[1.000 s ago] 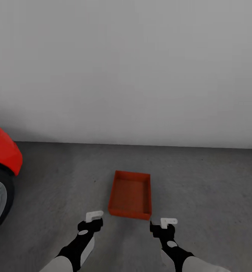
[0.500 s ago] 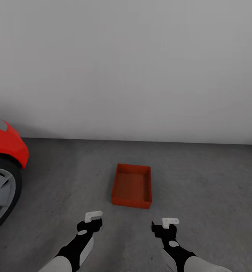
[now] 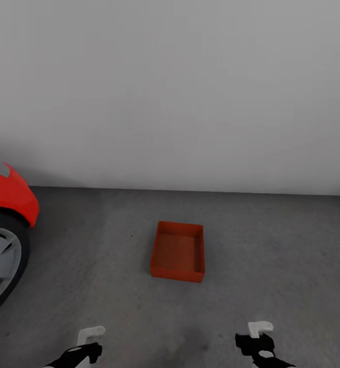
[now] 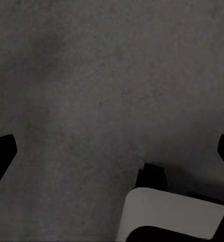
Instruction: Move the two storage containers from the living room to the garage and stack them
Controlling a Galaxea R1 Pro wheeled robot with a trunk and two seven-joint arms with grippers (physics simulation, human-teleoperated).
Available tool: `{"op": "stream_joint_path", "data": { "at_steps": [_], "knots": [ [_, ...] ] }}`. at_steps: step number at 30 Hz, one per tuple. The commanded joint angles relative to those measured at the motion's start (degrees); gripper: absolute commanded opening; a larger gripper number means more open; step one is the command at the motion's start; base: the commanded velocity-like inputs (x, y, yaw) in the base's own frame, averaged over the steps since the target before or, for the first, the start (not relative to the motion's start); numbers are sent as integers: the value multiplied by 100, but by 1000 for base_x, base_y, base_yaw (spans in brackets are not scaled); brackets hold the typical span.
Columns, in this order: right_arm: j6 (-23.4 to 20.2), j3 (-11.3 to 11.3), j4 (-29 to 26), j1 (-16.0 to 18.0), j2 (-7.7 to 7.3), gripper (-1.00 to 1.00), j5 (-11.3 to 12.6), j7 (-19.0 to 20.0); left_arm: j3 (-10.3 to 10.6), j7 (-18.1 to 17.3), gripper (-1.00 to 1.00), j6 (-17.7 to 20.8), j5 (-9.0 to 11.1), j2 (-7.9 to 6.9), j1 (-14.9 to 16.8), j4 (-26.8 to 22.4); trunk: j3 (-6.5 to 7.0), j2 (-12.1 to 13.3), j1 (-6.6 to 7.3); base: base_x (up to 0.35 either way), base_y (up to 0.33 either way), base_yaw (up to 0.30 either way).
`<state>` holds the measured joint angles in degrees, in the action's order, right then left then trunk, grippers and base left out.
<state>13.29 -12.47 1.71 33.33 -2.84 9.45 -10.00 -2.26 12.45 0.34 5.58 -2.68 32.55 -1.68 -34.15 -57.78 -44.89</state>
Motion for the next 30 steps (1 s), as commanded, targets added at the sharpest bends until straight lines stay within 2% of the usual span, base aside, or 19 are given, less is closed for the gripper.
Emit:
{"op": "stream_joint_path", "data": {
  "at_steps": [1,3,6,7,8,9,10,12,15,17,21,30],
  "knots": [
    [-8,-63,19,-317,-1,100,49,15,-17,-10,100,-6,168,-61,0,81,-3,-3,0,0,0,0],
    [-46,-69,21,-801,10,100,48,81,-20,-25,100,-22,256,-107,-82,142,-3,-3,0,0,0,0],
    [-192,-78,23,-1377,77,100,49,386,-24,-149,100,-32,292,-90,-631,166,-3,-3,0,0,0,0],
    [-387,-79,24,-1638,103,100,54,571,-27,-287,100,-33,317,-87,-903,167,-3,-3,0,0,0,0],
    [-435,-80,23,-1767,108,100,55,650,-31,-346,100,-33,347,-93,-1027,167,-3,-3,0,0,0,0],
    [-460,-66,23,-2024,119,100,86,737,-35,-410,100,-28,494,-102,-1224,167,-3,-3,0,0,0,0],
    [-451,-61,22,-2084,120,100,92,749,-36,-418,100,-28,550,-104,-1266,168,-3,-3,0,0,0,0],
    [-356,-50,22,-2321,127,100,109,782,-36,-444,100,-74,887,-102,-1446,168,-3,-3,0,0,0,0],
    [-304,-43,22,-2420,134,100,115,793,-30,-449,100,-336,1080,-92,-1516,166,0,-3,0,0,0,0],
    [-285,-42,22,-2445,152,100,117,795,-25,-449,100,-519,1133,-91,-1532,164,10,-3,0,0,0,0],
    [-271,-40,22,-2467,167,100,118,797,-23,-448,100,-723,1144,-85,-1547,144,41,-3,0,0,0,0],
    [-271,-45,22,-2472,202,100,87,798,-21,-447,100,-765,1152,-87,-1549,135,123,-3,0,0,0,0]
  ]
}}
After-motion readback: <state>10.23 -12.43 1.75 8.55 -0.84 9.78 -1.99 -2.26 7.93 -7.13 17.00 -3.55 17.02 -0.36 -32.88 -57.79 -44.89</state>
